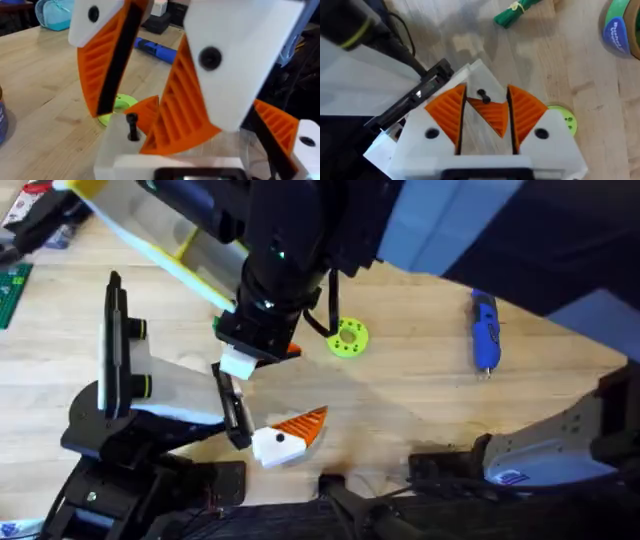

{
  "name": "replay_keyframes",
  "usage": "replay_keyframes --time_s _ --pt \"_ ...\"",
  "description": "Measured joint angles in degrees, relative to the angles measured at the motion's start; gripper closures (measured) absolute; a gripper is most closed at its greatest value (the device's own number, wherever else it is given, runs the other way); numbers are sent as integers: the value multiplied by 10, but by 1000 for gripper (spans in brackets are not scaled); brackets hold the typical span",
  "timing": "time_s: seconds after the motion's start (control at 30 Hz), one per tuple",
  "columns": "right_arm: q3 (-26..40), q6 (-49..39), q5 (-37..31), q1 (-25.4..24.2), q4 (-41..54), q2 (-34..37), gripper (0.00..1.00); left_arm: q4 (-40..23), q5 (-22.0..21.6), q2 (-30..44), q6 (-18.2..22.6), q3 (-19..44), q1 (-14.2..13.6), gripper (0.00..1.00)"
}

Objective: Pick up the gripper from the table and insert it into the empty holder that is missing its gripper. Then pick up a screw, insert it into the mounting hole, and use the screwdriver to tighten it. Finally, clean up the table by picking up the vegetable and placing it into the bucket.

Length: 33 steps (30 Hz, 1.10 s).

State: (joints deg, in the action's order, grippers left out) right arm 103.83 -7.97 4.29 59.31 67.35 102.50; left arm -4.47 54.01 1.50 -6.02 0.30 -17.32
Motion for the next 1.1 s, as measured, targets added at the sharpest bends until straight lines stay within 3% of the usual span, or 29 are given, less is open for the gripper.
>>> replay_keyframes --time_s 0.07,0.2,0.27,0.7,1.1 --pt "0 1 -4 0 0 0 454 0 0 0 0 0 0 10" --pt "0 0 -14 -8 4 -5 99 0 -2 0 -2 0 0 10" --pt "0 2 -14 -12 3 -11 18 0 -2 0 -1 0 0 10" --pt "0 41 -3 -82 25 -73 7 0 -2 0 0 0 0 10" --pt "0 48 -1 -83 28 -74 7 0 -2 0 0 0 0 10"
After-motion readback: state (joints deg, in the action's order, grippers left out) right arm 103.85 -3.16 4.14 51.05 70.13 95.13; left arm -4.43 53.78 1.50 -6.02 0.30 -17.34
